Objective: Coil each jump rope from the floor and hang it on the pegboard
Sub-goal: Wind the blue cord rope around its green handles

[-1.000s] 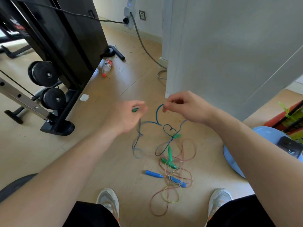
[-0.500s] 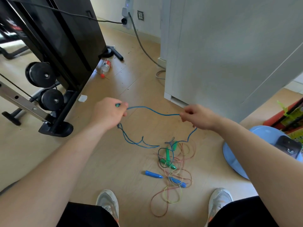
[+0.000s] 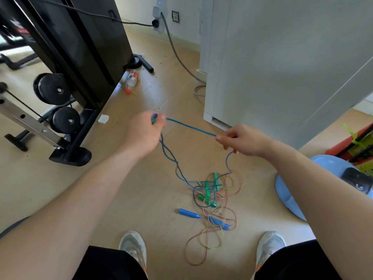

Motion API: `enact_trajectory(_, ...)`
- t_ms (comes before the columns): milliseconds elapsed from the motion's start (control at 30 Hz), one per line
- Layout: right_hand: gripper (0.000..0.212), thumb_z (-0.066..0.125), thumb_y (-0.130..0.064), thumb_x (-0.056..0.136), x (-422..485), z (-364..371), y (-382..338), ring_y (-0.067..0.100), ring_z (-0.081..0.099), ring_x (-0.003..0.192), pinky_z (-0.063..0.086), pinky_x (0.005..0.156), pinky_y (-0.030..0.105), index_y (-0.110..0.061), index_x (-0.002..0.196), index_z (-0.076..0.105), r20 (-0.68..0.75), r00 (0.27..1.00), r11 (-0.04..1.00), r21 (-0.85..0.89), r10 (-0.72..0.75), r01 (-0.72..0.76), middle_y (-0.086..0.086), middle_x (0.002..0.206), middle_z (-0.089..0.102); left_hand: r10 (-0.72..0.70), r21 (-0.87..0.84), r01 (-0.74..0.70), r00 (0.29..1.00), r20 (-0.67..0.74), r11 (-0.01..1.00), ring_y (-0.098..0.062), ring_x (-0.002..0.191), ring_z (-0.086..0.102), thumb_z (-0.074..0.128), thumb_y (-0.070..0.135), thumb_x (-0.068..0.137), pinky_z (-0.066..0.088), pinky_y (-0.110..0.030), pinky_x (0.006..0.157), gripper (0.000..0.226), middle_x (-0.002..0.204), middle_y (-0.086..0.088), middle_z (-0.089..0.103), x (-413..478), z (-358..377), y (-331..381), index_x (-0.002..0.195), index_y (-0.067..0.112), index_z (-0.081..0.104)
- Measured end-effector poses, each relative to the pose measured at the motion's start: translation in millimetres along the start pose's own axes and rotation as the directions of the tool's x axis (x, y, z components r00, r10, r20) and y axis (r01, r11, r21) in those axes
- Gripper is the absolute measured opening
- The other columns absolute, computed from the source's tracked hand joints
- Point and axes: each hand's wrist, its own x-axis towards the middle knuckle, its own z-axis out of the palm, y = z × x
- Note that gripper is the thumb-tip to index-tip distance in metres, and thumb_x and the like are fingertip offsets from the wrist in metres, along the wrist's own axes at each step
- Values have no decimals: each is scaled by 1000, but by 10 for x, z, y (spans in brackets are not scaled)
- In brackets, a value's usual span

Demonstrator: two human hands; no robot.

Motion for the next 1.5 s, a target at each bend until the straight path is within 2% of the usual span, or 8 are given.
enact_trajectory(267, 31, 57, -35, 99, -90, 0, -330, 9, 39, 52, 39, 55, 25, -23, 75, 71, -31, 985, 980, 103, -169, 172, -10, 54, 43, 76, 189, -92, 993, 91, 978, -17, 110, 63, 53, 35, 100, 48, -28, 88, 26, 112, 8, 73, -105, 26, -71, 110, 26, 76)
enact_trajectory(433, 33, 60, -37, 97, -130, -43, -568, 9, 34, 43, 28, 45, 19, -22, 69, 69, -97, 959, 955, 112, -265, 275, -9, 44, 40, 215, -230, -127, 886, 412, 965, 4, 46, 48, 47, 25, 105, 37, -19, 52, 32, 70, 6, 67, -296, 271, 181, 81, 19, 67)
enact_trajectory(667, 44, 54, -50, 96, -38, 2, 50, 15, 62, 60, 47, 63, 28, -15, 72, 63, -25, 999, 999, 29, 38, -38, -1, 61, 63, -40, 47, 41, 999, -10, 998, -21, 68, 54, 43, 34, 104, 38, -31, 62, 39, 72, -3, 62, 29, -32, -115, 73, 18, 60)
enact_trajectory(800, 32, 56, -34, 98, -47, 16, 105, 14, 55, 60, 43, 66, 28, -21, 70, 63, -50, 999, 996, 92, 9, -4, -14, 53, 56, -87, 284, 61, 993, 81, 957, -29, 88, 66, 43, 39, 103, 52, -36, 80, 37, 91, -3, 73, 27, -39, -274, 91, 21, 73)
enact_trajectory(900, 28, 61, -32, 97, -77, 35, -211, 13, 45, 59, 41, 63, 32, -22, 72, 68, -46, 983, 962, 200, -178, 184, -12, 54, 48, 75, -20, -72, 967, 243, 997, -20, 61, 66, 46, 34, 104, 49, -22, 61, 28, 108, 4, 72, -109, 164, -54, 120, 29, 69)
enact_trajectory(1000, 26, 63, -32, 96, -113, 10, -423, 17, 41, 60, 39, 59, 32, -21, 75, 72, -74, 956, 925, 242, -284, 294, -1, 59, 46, 200, -227, -120, 905, 376, 967, -14, 43, 49, 46, 29, 105, 36, -19, 43, 26, 69, 10, 66, -217, 305, 135, 98, 23, 70)
enact_trajectory(1300, 41, 58, -49, 94, -70, 17, 116, 14, 69, 66, 53, 71, 31, -15, 73, 64, -47, 999, 1000, 13, 16, -16, 1, 66, 69, -51, -12, 50, 991, -126, 999, -20, 71, 54, 42, 33, 105, 32, -32, 64, 36, 73, 3, 58, 79, -61, -57, 79, 18, 62)
enact_trajectory(1500, 31, 53, -33, 100, -129, 63, -72, 10, 47, 58, 50, 67, 39, -20, 75, 66, -34, 993, 991, 71, -111, 113, -11, 58, 45, -6, 171, -20, 989, 147, 985, -15, 108, 64, 48, 34, 103, 44, -23, 86, 31, 114, 4, 71, -8, 16, -184, 110, 21, 74)
